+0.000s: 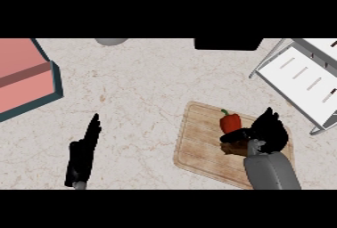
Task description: Pick the bell pepper from the cutting board and place it in the tiered basket
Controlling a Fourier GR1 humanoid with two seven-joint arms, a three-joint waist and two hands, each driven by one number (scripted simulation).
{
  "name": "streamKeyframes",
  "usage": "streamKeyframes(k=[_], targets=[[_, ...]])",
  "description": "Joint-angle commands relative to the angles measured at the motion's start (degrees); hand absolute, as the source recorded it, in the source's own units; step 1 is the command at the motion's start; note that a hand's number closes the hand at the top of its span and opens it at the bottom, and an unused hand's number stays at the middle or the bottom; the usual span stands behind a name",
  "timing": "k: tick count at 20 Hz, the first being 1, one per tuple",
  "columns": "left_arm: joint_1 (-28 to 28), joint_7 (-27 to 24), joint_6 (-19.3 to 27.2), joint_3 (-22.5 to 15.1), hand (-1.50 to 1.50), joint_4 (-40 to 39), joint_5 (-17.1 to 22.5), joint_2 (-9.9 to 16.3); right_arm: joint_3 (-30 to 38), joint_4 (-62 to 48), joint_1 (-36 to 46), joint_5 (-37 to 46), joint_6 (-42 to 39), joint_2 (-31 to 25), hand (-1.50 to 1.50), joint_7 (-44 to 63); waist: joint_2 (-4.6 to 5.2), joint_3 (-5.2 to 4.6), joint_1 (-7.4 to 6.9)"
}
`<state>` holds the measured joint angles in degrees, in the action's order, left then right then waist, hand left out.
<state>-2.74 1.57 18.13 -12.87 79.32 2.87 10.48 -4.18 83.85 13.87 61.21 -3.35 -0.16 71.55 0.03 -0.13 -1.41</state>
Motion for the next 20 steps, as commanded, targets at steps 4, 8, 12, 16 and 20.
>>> streamKeyframes(k=[4,8,12,16,20], targets=[[-0.75,0.05,-0.94,1.10,0.00,0.45,0.92,0.61,-0.19,-5.27,1.33,-3.99,2.04,0.15,-1.50,13.68,-0.05,0.07,0.33],[-2.20,-0.56,-1.86,1.54,0.00,1.08,1.03,1.85,0.75,-4.43,1.39,-5.83,1.24,0.15,-1.50,13.68,-0.21,0.03,0.65],[0.22,1.62,-1.50,1.99,0.00,1.17,1.13,1.31,-1.17,-7.99,1.01,-6.85,5.75,0.15,-1.50,13.68,-0.06,0.09,0.62],[-0.95,-1.81,-0.12,1.09,0.00,-1.02,-0.56,-0.44,-2.14,-7.68,0.73,-6.99,6.86,0.14,1.50,13.67,-0.13,0.05,1.02],[0.91,0.61,-1.47,2.64,0.00,-0.13,0.78,0.71,-5.33,-9.87,1.10,-6.23,7.56,0.11,1.50,13.68,-0.12,0.08,0.92]])
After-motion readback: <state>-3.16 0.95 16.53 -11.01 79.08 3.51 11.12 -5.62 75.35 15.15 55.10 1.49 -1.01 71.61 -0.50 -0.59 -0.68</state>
